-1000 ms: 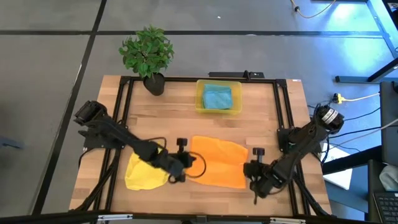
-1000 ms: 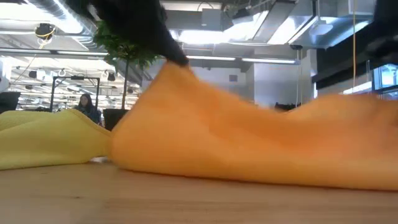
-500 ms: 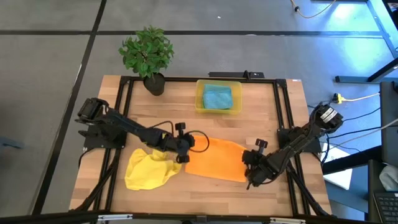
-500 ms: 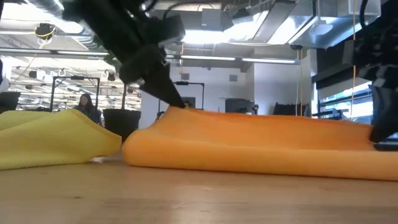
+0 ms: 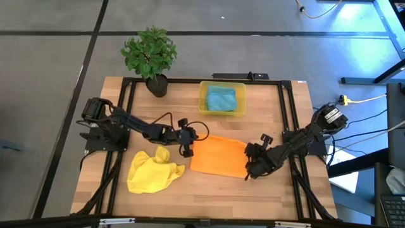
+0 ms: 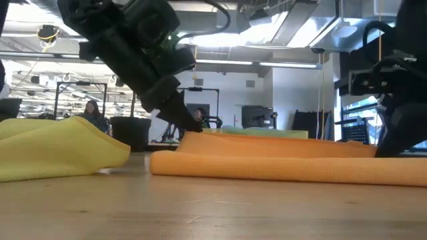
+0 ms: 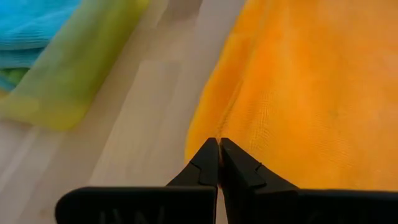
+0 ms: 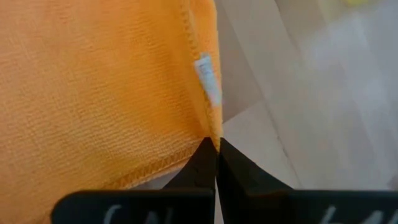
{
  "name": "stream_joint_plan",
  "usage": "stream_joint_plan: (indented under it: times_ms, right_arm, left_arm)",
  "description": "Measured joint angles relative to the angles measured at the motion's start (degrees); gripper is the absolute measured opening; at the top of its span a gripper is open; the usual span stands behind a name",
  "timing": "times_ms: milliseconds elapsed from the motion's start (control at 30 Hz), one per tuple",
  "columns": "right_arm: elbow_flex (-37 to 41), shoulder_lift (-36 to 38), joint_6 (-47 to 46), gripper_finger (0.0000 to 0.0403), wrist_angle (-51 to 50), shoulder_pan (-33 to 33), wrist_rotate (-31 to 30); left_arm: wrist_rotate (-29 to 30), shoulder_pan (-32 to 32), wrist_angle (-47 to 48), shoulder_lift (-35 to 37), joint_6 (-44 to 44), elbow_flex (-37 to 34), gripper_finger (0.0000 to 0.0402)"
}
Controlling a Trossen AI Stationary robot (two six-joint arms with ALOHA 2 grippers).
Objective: Fold microfiber towels
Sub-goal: Fold the orange microfiber towel
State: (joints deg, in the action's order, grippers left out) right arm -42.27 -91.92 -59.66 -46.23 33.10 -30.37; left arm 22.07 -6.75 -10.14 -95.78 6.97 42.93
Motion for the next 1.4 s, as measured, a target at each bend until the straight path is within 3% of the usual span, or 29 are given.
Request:
stream_joint_plan:
  times_ms: [200, 367, 633, 1033, 1233, 1400]
  right_arm:
    - [2.5, 0.0, -0.3, 0.0007, 3.8, -0.4, 0.9]
    - [3.2, 0.0, -0.7, 0.0012, 4.7, -0.4, 0.3]
    - [3.3, 0.0, 1.8, 0.0073, 3.8, -0.4, -0.3]
    - [-1.6, 0.0, -0.6, 0.0203, -3.6, 0.4, 3.0]
    - [-5.4, 0.0, -0.2, 0.0218, -8.0, 1.8, 2.7]
    - [-8.0, 0.0, -1.4, 0.0219, -13.0, 3.1, 1.8]
  left_arm:
    - [-0.4, 1.7, -1.7, 0.0, 1.9, -1.3, 0.0005]
    - [0.2, 1.8, -1.6, 0.0, 1.9, -1.3, 0.0050]
    - [2.9, 1.7, -1.4, 0.0, 2.0, -1.2, 0.0110]
    - [4.9, -3.0, -1.4, 8.2, 1.9, 0.4, 0.0111]
    - [5.0, -8.0, -1.8, 13.2, 3.4, 0.4, 0.0111]
    - [9.3, -13.2, -2.0, 15.8, 3.5, 0.4, 0.0110]
